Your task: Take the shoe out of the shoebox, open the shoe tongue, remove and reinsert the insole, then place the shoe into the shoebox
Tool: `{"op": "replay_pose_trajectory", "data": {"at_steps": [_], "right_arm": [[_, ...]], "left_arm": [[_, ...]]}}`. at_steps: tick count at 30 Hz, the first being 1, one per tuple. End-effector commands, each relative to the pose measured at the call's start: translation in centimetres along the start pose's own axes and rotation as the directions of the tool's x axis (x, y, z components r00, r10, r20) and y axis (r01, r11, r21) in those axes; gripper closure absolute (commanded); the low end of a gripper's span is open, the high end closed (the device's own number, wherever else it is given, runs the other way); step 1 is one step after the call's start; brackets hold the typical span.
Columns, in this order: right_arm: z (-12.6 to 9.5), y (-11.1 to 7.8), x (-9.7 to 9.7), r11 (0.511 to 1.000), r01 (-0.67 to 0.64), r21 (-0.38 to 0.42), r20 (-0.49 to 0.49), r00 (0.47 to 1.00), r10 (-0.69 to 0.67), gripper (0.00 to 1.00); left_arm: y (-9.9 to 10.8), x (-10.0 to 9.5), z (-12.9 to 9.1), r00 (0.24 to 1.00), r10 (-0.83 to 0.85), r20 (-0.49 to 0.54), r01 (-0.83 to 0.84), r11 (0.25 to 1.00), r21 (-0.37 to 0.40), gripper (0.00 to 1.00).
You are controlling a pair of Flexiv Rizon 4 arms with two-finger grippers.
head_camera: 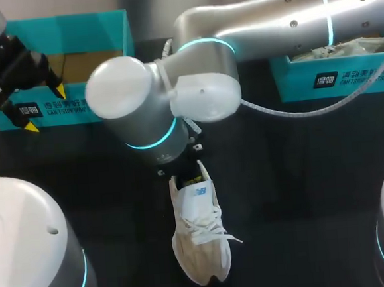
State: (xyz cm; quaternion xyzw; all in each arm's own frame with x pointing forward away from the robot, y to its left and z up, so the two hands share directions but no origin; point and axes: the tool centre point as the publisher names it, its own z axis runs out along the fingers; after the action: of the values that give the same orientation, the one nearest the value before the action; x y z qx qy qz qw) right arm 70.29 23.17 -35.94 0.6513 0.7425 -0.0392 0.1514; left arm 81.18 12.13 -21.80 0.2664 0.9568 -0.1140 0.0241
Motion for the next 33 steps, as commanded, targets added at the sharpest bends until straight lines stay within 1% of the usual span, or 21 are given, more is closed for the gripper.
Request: {"op": "replay_pose_trajectory", "data": {"at_steps": [1, 4, 6, 7, 11, 13, 19, 20, 22, 25, 26, 28, 30, 33], "right_arm": [[-0.6, -0.1, 1.1, 0.993, -0.115, -0.009, -0.012, 0.993, 0.115, 1.0], [0.2, 0.4, 1.4, 0.993, -0.111, 0.032, -0.063, 0.992, 0.112, 1.0], [1.1, 0.7, 1.6, 0.991, -0.106, 0.076, -0.103, 0.988, 0.114, 1.0], [1.6, 0.8, 1.7, 0.991, -0.108, 0.084, -0.12, 0.986, 0.117, 1.0], [3.0, 0.6, 2.2, 0.985, -0.107, 0.137, -0.146, 0.981, 0.127, 1.0], [3.8, 0.6, 2.4, 0.984, -0.106, 0.146, -0.156, 0.979, 0.128, 1.0], [5.1, 0.7, 2.8, 0.984, -0.089, 0.157, -0.145, 0.983, 0.112, 1.0], [5.0, 0.6, 2.8, 0.983, -0.089, 0.158, -0.145, 0.983, 0.112, 1.0], [3.9, 0.4, 2.7, 0.984, -0.103, 0.147, -0.13, 0.984, 0.122, 1.0], [1.7, 0.2, 2.3, 0.989, -0.117, 0.092, -0.091, 0.988, 0.125, 1.0], [0.8, 0.3, 2.1, 0.991, -0.115, 0.063, -0.072, 0.99, 0.119, 1.0], [-0.1, 0.7, 1.9, 0.994, -0.105, 0.03, -0.048, 0.993, 0.107, 1.0], [-0.2, 1.2, 1.7, 0.995, -0.095, 0.007, -0.04, 0.995, 0.095, 1.0], [0.6, 1.8, 1.4, 0.996, -0.085, -0.012, -0.049, 0.995, 0.084, 1.0]], "left_arm": [[0.0, 0.1, 0.0, 1.0, 0.001, 0.0, -0.001, 1.0, -0.002, 0.0], [0.0, 0.1, 0.0, 1.0, 0.001, 0.0, -0.001, 1.0, -0.002, 0.0], [0.0, 0.1, 0.0, 1.0, 0.001, 0.0, -0.001, 1.0, -0.002, 0.0], [0.0, 0.1, 0.0, 1.0, 0.001, 0.0, -0.001, 1.0, -0.002, 0.0], [0.0, 0.1, 0.0, 1.0, 0.001, 0.0, -0.001, 1.0, -0.002, 0.0], [0.0, 0.1, 0.0, 1.0, 0.001, 0.0, -0.001, 1.0, -0.002, 0.0], [0.0, 0.1, 0.0, 1.0, 0.001, 0.0, -0.001, 1.0, -0.002, 0.0], [0.0, 0.1, 0.0, 1.0, 0.001, 0.0, -0.001, 1.0, -0.002, 0.0], [0.0, 0.1, 0.0, 1.0, 0.001, 0.0, -0.001, 1.0, -0.002, 0.0], [0.0, 0.1, 0.0, 1.0, 0.001, 0.0, -0.001, 1.0, -0.002, 0.0], [0.0, 0.1, 0.0, 1.0, 0.001, 0.0, -0.001, 1.0, -0.002, 0.0], [0.0, 0.1, 0.0, 1.0, 0.001, 0.0, -0.001, 1.0, -0.002, 0.0], [0.0, 0.1, 0.0, 1.0, 0.001, 0.0, -0.001, 1.0, -0.002, 0.0], [0.0, 0.1, 0.0, 1.0, 0.001, 0.0, -0.001, 1.0, -0.002, 0.0]]}}
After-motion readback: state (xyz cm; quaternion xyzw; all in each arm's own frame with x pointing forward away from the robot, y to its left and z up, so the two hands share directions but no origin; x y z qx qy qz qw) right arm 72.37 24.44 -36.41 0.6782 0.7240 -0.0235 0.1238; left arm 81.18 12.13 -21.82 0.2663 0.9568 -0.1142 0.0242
